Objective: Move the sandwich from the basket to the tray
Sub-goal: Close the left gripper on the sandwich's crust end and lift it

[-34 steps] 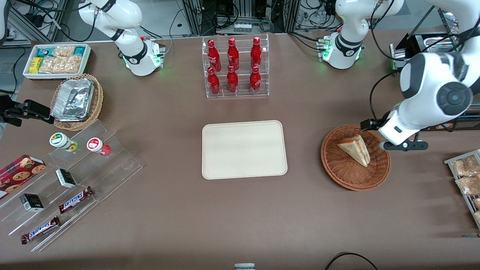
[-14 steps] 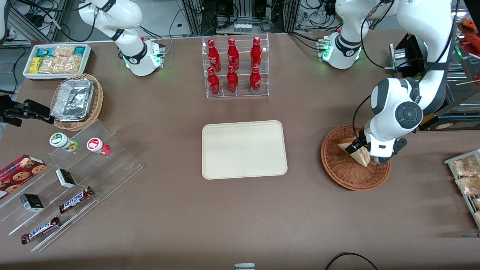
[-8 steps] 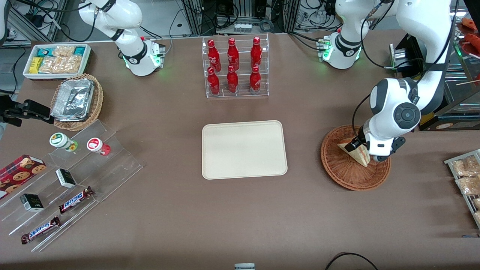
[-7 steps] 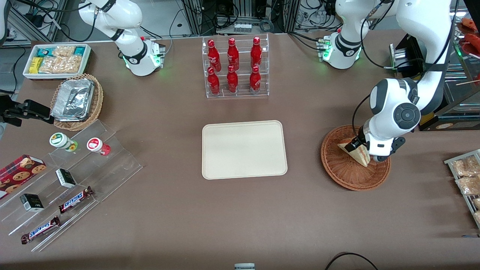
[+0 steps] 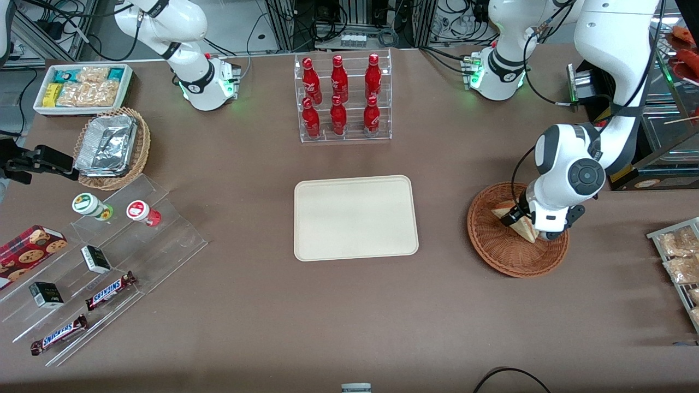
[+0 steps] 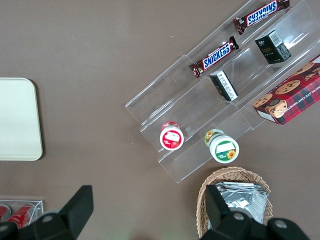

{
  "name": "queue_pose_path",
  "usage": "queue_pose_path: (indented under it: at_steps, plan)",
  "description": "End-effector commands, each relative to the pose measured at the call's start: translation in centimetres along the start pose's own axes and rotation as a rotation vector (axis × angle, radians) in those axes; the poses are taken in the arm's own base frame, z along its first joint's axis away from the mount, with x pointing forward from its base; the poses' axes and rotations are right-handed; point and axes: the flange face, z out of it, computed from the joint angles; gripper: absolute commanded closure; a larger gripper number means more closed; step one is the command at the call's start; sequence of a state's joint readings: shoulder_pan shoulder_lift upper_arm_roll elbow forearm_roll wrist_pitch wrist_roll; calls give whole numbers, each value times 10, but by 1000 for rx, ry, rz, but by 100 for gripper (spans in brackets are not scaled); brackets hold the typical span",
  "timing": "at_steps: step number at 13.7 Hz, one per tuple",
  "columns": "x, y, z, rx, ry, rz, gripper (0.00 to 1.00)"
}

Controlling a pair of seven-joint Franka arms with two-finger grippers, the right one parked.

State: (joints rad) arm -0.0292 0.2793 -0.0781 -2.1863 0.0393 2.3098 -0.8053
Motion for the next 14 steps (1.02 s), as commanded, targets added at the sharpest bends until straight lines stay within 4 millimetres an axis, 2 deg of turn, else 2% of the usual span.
queue_pose_path:
  at_steps: [1, 4, 8, 11, 14]
  plan:
    - [-2, -3, -3, 2, 16, 0, 100]
    - [-5, -4, -7, 18, 4, 2, 100]
    - [-15, 2, -43, 37, 0, 23, 100]
    - [-27, 18, -72, 23, 28, 68, 100]
    - [-44, 52, -115, 43, 20, 160, 100]
